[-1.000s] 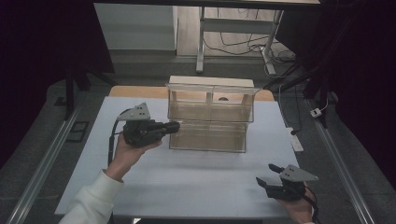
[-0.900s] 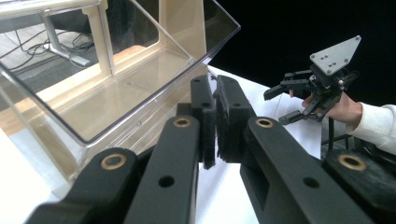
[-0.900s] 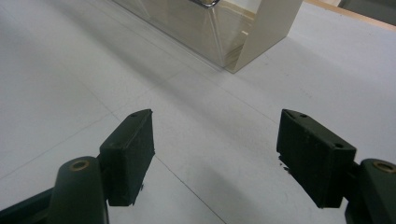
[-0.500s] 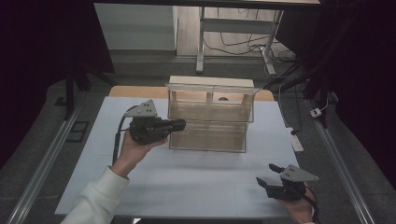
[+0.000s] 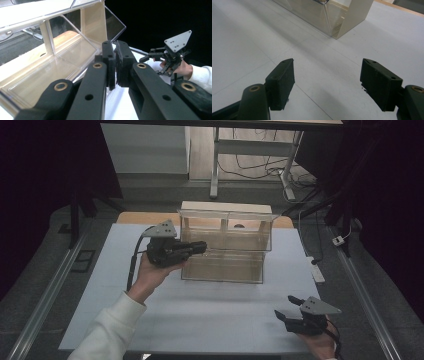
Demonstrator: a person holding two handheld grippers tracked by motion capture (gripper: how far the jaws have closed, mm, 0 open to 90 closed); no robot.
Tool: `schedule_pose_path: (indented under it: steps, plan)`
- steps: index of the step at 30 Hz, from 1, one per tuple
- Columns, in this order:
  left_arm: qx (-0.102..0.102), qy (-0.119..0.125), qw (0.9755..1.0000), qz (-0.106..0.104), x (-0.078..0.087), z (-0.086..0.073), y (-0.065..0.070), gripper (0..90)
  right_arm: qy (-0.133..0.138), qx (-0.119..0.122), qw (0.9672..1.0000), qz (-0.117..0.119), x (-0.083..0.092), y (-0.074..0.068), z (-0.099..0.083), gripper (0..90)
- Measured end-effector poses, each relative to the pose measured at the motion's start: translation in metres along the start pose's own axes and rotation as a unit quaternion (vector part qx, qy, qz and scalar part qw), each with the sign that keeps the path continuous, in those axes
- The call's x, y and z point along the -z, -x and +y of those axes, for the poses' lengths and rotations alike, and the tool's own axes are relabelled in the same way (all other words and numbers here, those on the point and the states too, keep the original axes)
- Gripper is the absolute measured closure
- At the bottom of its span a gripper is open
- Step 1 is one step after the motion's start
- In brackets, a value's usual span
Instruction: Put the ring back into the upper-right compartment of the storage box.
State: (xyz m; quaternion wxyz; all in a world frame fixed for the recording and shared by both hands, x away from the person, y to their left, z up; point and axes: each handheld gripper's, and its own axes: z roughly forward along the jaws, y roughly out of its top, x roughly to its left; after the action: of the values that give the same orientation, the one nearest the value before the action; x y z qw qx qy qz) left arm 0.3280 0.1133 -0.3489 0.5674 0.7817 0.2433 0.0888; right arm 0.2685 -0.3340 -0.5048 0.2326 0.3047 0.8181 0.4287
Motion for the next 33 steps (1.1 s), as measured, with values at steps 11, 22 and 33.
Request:
schedule_pose_path:
  steps: [11,22,33]
  plan:
    - [0.003,-0.004,1.0000,-0.001,-0.013,0.008,-0.002,85.8,-0.001,0.000,1.0000,-0.001,0.000,0.000,0.000,27.2]
    - [0.000,-0.011,0.9999,0.001,-0.030,0.018,-0.001,85.8,-0.001,0.000,1.0000,-0.001,0.000,0.001,0.000,27.2]
    - [0.004,-0.012,0.9999,0.004,-0.043,0.024,-0.002,85.8,-0.001,0.000,1.0000,0.000,-0.001,0.001,-0.001,27.2]
